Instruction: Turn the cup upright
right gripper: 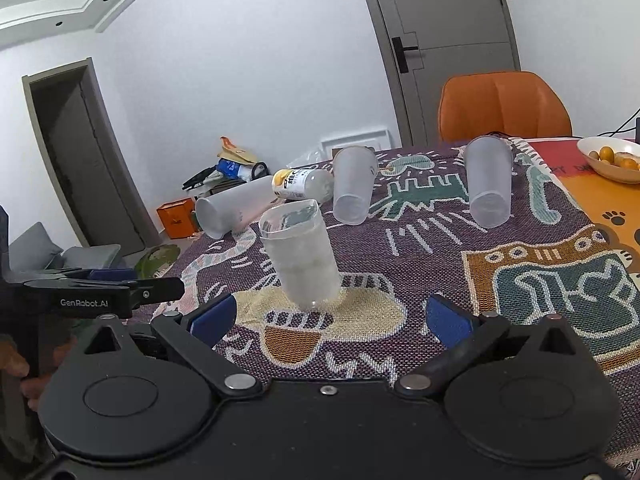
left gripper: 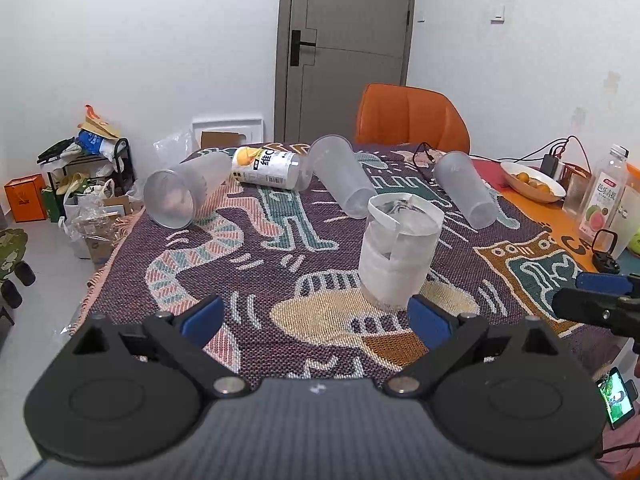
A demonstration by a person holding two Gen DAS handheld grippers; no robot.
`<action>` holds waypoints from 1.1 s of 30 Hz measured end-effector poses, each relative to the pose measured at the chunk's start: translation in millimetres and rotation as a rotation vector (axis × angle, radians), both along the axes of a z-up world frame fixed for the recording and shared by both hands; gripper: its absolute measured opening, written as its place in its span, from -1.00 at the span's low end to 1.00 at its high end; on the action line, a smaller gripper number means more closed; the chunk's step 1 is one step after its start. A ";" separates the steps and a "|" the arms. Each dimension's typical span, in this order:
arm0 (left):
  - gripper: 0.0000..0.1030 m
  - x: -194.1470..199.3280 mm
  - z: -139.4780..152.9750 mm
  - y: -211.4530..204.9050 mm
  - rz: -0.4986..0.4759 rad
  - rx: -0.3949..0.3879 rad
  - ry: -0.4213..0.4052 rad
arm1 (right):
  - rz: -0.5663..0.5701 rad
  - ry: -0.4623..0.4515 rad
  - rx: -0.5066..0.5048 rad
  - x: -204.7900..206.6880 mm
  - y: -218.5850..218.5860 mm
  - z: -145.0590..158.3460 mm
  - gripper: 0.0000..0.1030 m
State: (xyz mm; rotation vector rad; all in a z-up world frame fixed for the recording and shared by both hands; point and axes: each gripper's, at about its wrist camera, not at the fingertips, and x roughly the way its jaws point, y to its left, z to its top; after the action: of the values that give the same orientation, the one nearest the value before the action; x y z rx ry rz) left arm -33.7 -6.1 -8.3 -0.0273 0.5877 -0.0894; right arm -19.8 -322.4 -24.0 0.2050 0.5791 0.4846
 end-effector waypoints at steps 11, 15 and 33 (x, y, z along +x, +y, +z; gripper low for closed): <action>0.89 0.6 -2.7 2.6 0.005 -0.007 0.004 | -0.006 0.004 -0.002 0.6 1.6 -0.6 1.00; 0.89 1.5 -4.1 3.8 0.005 -0.010 0.008 | -0.010 0.004 -0.003 1.0 1.1 -0.8 1.00; 0.89 -0.7 -4.0 9.5 0.013 -0.021 0.007 | -0.011 0.010 -0.002 2.0 2.1 -0.7 1.00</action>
State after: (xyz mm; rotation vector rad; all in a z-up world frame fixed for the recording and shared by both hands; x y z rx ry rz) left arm -34.4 3.3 -12.4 -0.0517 0.5931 -0.0829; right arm -17.8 -320.3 -24.7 0.2090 0.5879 0.4726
